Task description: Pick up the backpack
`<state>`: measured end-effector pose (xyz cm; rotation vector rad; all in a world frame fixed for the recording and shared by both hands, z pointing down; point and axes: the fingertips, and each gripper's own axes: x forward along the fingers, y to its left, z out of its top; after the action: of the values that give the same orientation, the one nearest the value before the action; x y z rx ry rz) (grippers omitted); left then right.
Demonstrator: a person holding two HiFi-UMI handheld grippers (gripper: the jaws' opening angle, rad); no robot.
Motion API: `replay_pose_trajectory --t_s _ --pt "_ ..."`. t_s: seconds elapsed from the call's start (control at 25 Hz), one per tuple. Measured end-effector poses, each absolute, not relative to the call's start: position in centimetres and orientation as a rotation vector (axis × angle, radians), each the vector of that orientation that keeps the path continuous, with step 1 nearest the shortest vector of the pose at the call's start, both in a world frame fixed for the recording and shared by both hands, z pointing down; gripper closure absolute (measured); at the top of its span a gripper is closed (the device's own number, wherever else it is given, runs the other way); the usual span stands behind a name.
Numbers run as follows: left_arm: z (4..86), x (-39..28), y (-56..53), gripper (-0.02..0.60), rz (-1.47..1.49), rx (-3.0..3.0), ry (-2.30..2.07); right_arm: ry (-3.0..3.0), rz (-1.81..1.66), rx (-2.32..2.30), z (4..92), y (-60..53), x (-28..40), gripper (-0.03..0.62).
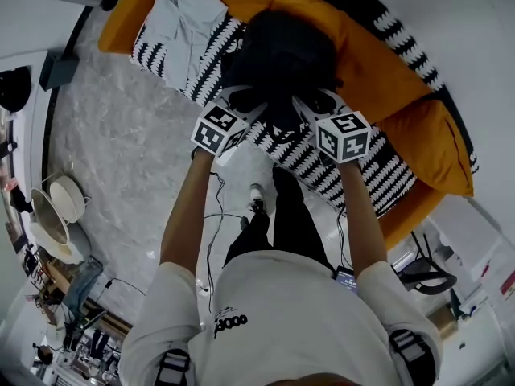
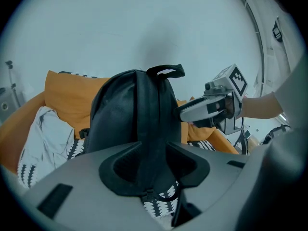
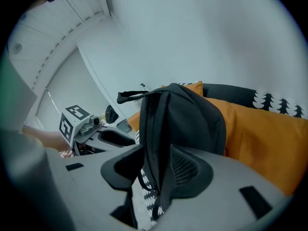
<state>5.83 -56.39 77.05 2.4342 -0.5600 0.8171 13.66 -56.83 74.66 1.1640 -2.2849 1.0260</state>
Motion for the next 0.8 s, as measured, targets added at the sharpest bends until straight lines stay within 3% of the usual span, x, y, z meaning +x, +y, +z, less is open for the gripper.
replay_pose_trajectory --t_s 0.8 --pt "81.5 8.3 -59.7 0.374 0.802 2.383 -0.531 -2.302 1.07 1.009 79.6 -60.0 11.4 0.427"
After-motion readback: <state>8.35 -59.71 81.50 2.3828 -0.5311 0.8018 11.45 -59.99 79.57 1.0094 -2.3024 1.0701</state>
